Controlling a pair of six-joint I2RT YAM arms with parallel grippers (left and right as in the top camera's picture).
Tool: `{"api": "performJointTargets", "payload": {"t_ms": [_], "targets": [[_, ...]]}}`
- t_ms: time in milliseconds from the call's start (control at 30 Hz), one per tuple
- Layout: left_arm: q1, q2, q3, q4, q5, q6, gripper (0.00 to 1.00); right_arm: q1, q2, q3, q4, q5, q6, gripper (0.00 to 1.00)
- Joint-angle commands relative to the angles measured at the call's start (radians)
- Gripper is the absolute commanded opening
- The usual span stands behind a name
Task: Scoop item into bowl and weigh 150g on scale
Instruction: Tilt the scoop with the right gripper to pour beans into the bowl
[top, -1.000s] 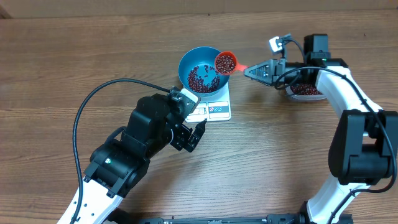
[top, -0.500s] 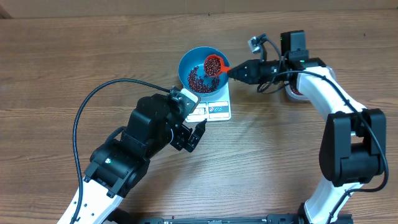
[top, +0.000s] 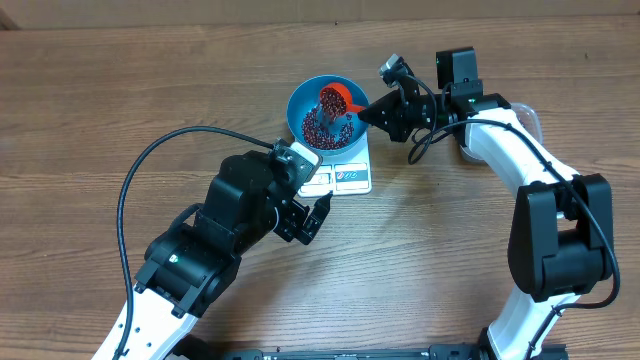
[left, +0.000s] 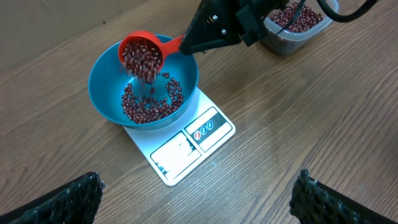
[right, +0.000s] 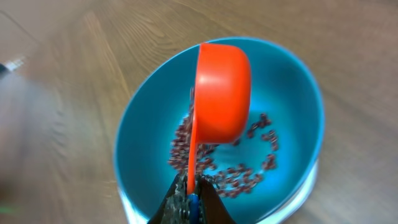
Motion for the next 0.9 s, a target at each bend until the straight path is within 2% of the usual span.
{"api": "performJointTargets", "payload": {"t_ms": [0, 333, 867], "targets": [[0.005, -0.005, -0.008, 0.000, 0.010, 0.023, 1.00, 0.003, -0.003, 0.017, 0.033, 0.094, -0.179, 0.04], [0.005, -0.005, -0.008, 0.000, 0.010, 0.023, 0.99, 0.003, -0.003, 0.017, 0.054, 0.184, -0.414, 0.04], [0.005, -0.005, -0.008, 0.000, 0.010, 0.023, 1.00, 0.045, -0.077, 0.017, 0.053, 0.189, -0.417, 0.04]]}}
